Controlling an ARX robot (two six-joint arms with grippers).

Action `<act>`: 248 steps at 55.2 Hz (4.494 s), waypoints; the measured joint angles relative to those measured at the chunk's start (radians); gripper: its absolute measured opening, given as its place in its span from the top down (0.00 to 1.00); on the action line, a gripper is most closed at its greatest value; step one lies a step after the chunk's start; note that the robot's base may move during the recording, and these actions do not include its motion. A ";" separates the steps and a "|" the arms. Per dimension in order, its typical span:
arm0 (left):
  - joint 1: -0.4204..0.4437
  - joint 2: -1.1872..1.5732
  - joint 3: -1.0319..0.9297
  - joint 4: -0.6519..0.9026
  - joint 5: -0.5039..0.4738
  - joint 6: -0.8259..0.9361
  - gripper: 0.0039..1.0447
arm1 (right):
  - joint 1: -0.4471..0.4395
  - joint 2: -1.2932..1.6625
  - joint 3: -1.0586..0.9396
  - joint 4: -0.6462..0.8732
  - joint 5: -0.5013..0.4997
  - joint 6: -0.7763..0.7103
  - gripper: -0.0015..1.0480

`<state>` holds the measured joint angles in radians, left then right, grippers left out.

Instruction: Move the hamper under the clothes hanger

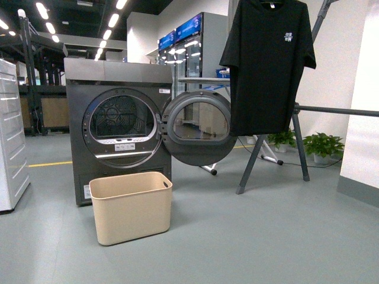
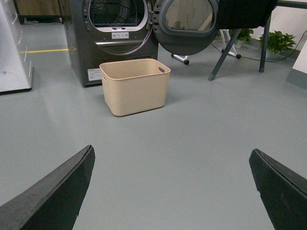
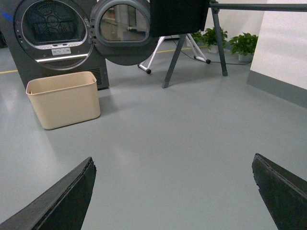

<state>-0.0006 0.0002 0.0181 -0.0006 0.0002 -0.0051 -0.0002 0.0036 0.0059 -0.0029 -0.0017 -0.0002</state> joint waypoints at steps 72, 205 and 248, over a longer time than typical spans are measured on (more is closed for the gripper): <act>0.000 0.000 0.000 0.000 0.000 0.000 0.06 | 0.000 0.000 0.000 0.000 0.001 0.000 0.08; 0.000 0.001 0.000 -0.001 0.000 0.000 0.06 | 0.000 0.000 0.000 0.000 0.000 0.000 0.08; 0.000 0.002 0.000 -0.001 0.003 0.000 0.06 | -0.001 0.000 0.000 0.000 0.006 0.000 0.08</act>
<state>-0.0010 0.0017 0.0181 -0.0013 0.0036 -0.0051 -0.0013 0.0036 0.0059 -0.0032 0.0048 0.0002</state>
